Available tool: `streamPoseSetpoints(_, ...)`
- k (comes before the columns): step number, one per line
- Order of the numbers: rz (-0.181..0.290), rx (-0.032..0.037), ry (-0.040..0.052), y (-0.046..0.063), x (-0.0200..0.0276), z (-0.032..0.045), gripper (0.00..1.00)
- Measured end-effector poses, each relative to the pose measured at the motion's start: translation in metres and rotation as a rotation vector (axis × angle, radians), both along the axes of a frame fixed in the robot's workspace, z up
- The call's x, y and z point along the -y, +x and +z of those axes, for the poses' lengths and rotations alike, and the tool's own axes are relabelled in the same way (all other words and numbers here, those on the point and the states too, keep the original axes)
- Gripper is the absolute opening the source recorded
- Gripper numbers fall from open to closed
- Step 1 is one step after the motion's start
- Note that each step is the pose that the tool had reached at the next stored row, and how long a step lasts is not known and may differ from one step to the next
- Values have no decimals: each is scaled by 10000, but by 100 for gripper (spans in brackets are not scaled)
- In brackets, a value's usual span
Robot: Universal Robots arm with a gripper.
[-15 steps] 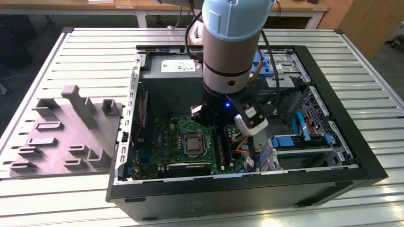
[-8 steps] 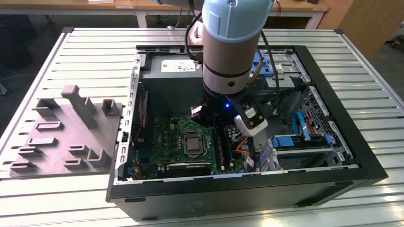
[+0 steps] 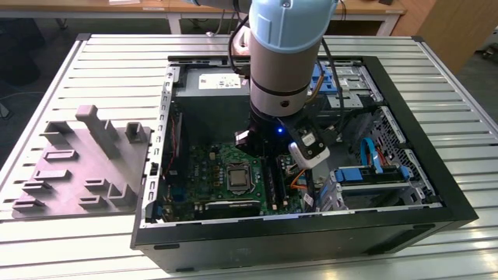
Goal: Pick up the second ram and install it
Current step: 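Insert the second ram into the second slot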
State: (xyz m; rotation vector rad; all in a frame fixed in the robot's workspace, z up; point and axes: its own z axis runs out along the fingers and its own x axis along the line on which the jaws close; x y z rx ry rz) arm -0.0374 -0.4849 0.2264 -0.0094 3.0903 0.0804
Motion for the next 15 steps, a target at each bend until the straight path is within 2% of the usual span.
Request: streamPoseSetpoints(15,-252,0,1,3,0,-3,12)
